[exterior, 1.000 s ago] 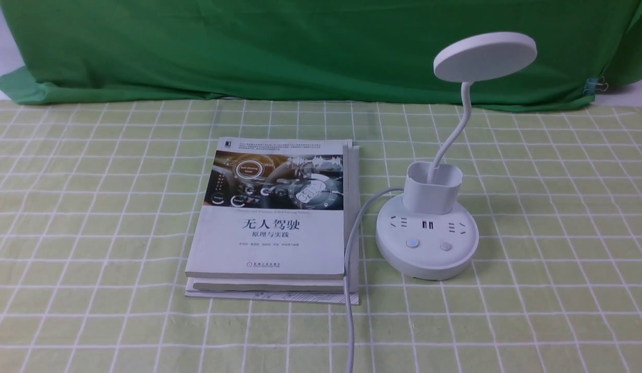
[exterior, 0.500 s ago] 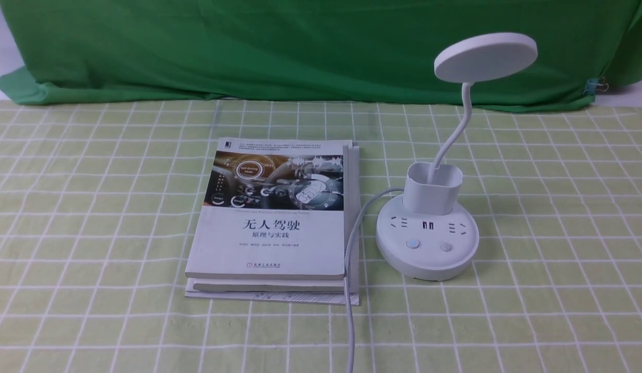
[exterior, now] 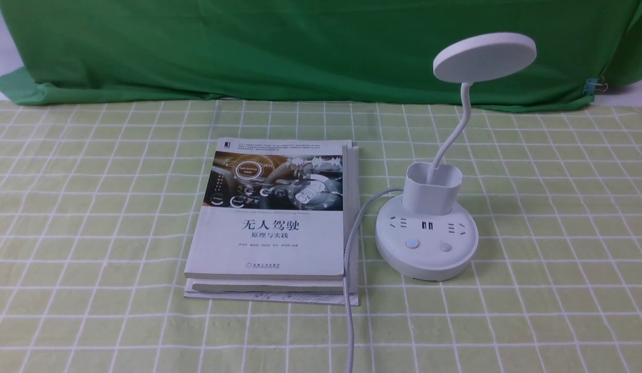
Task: Turn on the table lamp on the green coffee tablecloth with your hand.
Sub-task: 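Press the button on the base of the white desk lamp with the right gripper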
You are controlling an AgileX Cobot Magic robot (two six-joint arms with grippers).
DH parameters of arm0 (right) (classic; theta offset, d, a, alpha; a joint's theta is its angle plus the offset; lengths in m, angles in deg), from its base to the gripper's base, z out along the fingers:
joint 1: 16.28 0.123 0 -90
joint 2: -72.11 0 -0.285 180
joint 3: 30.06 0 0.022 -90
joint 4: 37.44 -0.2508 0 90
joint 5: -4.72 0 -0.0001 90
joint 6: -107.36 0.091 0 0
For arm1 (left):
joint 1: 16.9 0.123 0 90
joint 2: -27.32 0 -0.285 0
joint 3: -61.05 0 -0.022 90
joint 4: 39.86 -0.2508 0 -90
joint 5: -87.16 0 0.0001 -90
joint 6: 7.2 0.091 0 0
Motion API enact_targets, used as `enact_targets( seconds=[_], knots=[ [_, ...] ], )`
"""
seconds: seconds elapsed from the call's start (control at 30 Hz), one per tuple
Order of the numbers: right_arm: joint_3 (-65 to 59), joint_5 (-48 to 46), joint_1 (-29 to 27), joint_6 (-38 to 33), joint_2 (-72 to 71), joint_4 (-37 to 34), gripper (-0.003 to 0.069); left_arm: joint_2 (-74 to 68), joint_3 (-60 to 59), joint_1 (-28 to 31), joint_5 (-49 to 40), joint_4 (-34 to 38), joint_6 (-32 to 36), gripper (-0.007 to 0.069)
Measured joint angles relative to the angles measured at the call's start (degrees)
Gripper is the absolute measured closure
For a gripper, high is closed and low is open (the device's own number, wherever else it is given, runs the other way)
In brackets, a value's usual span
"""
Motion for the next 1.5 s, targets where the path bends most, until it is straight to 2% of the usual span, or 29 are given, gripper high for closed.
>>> enact_targets(
  seconds=[0.03, 0.17, 0.2, 0.3, 0.43, 0.53, 0.7, 1.03, 1.5],
  knots=[
    [0.8, -1.0, 0.0, -0.5, 0.9, 0.0, 0.0624, 0.0, 0.0, 0.0, 0.0, 0.0, 0.0, 0.06],
    [18.3, -22.8, 7.6, -9.9, 24.1, 0.0, 0.0624, 0.0, 0.0, 0.0, 0.0, 0.0, 0.0, 0.06],
    [18.9, -23.4, 7.9, -10.3, 25.1, 0.0, 0.0624, 0.0, 0.0, 0.0, 0.0, 0.0, 0.0, 0.06],
    [26.5, -28.1, 11.4, -15.1, 40.0, 0.0, 0.0624, 0.0, 0.0, 0.0, 0.0, 0.0, 0.0, 0.06],
    [34.4, -28.4, 13.7, -20.8, 56.1, -2.1, 0.0629, 0.0, 0.0, 0.0, 0.0, 0.0, 0.0, 0.06],
    [41.0, -28.4, 14.3, -26.7, 67.6, -6.5, 0.0629, 0.0, 0.0, 0.0, 0.0, 0.0, 0.0, 0.06],
    [47.2, -27.5, 14.3, -31.4, 77.8, -10.5, 0.0629, 0.0, 0.0, 0.0, 0.0, 0.0, 0.0, 0.0599],
    [56.8, -26.9, 14.3, -32.8, 89.5, -11.2, 0.0629, 0.0, 0.0, 0.0, 0.0, 0.0, 0.0, 0.0599],
    [58.3, -24.4, 14.3, -32.9, 95.1, -10.7, 0.0629, 0.0, 0.0, 0.0, 0.0, 0.0, 0.0, 0.0599]
  ],
)
